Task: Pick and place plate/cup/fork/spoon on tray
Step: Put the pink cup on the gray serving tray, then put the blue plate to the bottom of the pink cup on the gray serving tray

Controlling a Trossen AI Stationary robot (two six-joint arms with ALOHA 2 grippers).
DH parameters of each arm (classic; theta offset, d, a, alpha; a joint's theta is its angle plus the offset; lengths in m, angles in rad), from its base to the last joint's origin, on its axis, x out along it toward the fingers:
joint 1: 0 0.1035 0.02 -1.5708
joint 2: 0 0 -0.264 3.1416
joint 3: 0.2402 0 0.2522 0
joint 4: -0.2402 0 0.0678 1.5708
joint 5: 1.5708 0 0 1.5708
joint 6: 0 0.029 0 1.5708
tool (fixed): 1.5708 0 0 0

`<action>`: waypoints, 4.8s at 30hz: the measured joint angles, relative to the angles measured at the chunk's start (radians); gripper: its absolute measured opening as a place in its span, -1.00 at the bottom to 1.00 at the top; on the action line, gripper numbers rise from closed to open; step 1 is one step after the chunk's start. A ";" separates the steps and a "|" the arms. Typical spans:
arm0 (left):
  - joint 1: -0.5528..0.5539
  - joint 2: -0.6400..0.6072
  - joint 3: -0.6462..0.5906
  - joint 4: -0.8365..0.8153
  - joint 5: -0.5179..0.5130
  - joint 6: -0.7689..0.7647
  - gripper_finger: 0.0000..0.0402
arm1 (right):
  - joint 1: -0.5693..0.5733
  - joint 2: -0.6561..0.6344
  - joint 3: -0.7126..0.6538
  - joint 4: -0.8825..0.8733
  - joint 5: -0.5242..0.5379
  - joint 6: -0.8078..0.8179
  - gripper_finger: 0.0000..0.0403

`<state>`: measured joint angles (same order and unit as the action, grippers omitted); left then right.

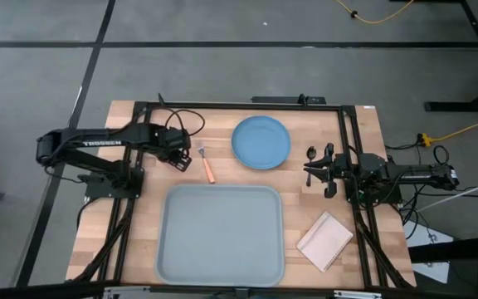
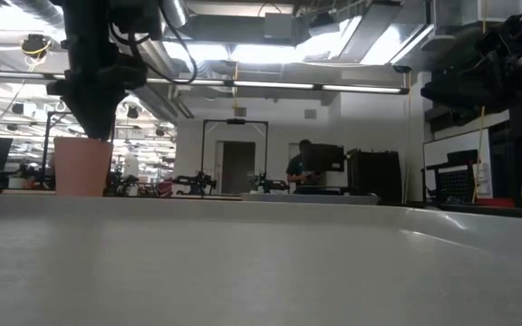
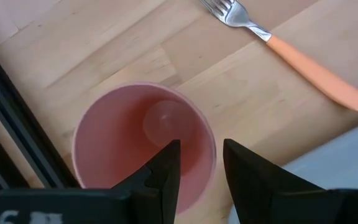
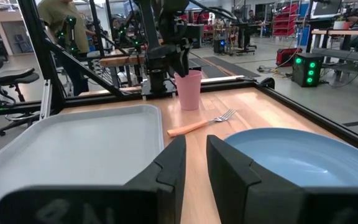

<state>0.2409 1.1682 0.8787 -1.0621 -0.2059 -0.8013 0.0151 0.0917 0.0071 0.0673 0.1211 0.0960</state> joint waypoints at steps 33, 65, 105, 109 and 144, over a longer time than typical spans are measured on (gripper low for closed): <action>0.000 0.180 -0.001 0.001 0.059 0.079 -0.84 | 0.000 0.000 0.000 -0.021 -0.001 0.004 -0.66; -0.624 0.212 0.373 -0.104 0.081 -0.426 -1.00 | 0.000 0.000 0.000 -0.020 -0.001 0.007 -0.66; -0.658 0.473 0.373 -0.093 0.118 -0.419 -0.87 | 0.000 0.000 0.000 -0.020 0.000 0.008 -0.66; -0.658 0.473 0.373 -0.093 0.120 -0.419 -0.85 | 0.000 0.000 0.000 -0.020 0.000 0.008 -0.66; -0.642 0.472 0.657 -0.381 0.087 -0.361 -0.86 | 0.000 0.000 0.000 -0.020 0.000 0.007 -0.66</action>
<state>-0.4015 1.6402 1.5359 -1.4431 -0.1193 -1.1623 0.0151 0.0914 0.0074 0.0471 0.1207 0.1032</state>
